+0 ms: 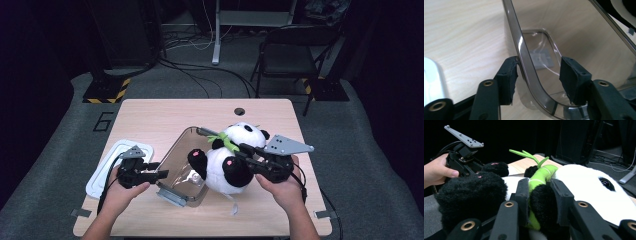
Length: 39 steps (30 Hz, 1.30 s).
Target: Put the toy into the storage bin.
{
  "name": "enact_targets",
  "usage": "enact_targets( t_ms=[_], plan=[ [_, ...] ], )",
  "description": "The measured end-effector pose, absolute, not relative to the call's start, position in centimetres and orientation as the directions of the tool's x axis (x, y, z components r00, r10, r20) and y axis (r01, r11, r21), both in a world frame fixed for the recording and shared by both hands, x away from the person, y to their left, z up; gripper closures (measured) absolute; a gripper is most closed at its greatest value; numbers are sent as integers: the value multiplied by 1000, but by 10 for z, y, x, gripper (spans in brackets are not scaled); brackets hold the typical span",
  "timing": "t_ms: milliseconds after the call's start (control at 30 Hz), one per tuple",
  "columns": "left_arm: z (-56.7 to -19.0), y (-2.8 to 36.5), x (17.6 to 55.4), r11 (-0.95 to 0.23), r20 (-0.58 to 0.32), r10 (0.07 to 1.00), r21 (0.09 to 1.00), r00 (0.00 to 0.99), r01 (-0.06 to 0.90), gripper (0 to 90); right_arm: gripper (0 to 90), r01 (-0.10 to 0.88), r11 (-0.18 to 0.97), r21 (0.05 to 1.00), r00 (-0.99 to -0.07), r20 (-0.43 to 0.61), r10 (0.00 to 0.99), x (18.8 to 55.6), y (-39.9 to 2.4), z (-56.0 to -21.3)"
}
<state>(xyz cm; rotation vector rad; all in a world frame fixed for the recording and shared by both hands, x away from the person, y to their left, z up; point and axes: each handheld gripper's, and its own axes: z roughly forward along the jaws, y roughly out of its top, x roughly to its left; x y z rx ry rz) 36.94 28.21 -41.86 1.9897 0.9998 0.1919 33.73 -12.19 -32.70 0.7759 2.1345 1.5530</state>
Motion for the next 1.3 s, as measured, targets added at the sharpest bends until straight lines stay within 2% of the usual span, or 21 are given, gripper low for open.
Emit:
enact_targets(
  t_ms=[167, 433, 567, 933, 1133, 1300],
  plan=[
    [-410, 291, 368, -255, -250, 708, 782, 661, 569, 477, 689, 205, 227, 952, -777, 18, 629, 341, -112, -327],
    [-417, 294, 370, -275, -248, 705, 768, 665, 578, 671, 689, 186, 229, 955, -794, 9, 608, 345, -99, -324],
    [-418, 291, 369, -281, -240, 703, 772, 670, 571, 689, 689, 179, 218, 959, -798, 12, 602, 345, -98, -321],
    [-420, 268, 361, -294, -251, 666, 778, 703, 556, 671, 689, 170, 230, 958, -804, 0, 594, 345, -94, -320],
    [-420, 260, 359, -306, -267, 623, 782, 735, 543, 578, 689, 175, 226, 958, -805, 8, 593, 346, -88, -320],
    [-412, 271, 359, -266, -261, 642, 806, 720, 529, 524, 690, 176, 239, 955, -807, 1, 590, 350, -82, -323]
  ],
)
